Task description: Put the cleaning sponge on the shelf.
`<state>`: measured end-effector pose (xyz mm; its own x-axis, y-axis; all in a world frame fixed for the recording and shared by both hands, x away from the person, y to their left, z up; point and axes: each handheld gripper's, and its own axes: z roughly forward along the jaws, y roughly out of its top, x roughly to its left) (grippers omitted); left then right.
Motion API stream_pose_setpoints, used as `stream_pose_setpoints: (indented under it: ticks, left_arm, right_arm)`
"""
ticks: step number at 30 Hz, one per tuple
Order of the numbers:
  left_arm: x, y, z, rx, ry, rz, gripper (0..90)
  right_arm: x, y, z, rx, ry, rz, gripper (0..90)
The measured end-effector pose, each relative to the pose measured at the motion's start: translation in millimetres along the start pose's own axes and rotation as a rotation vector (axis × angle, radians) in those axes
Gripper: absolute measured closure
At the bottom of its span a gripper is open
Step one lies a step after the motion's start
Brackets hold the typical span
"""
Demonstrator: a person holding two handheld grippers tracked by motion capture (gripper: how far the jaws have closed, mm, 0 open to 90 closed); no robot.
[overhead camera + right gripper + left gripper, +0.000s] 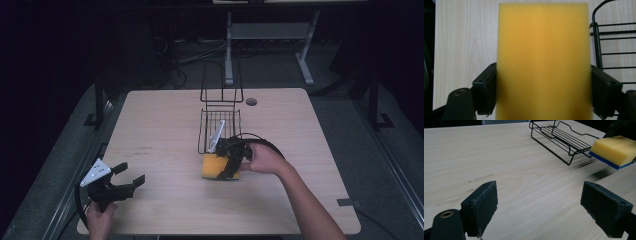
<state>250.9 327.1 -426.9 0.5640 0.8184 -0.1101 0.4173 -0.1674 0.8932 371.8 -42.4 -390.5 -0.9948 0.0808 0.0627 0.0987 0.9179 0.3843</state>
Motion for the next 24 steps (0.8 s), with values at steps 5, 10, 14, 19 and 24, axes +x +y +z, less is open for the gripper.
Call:
stream_pose_setpoints:
  ticks: [5,10,14,19,24]
  left_arm:
    - [-0.3,0.2,0.3,0.000,0.000,0.002,13.4]
    - [0.3,0.2,-0.2,0.000,0.000,0.005,13.4]
    - [0.7,0.3,-0.8,0.000,0.003,0.004,13.4]
    - [0.3,-0.1,0.9,0.005,0.001,0.006,13.4]
    - [0.2,0.1,1.3,0.010,0.003,0.008,13.4]
  right_arm:
    - [-5.5,3.5,-0.3,0.001,0.010,0.006,21.7]
    - [-11.8,4.6,-0.4,0.010,0.010,0.016,21.7]
    - [-15.6,5.1,0.8,0.009,0.006,0.017,21.7]
    - [-19.7,5.5,-1.2,0.007,0.005,0.020,21.7]
    - [-25.7,2.0,-3.7,-0.004,0.011,0.036,21.7]
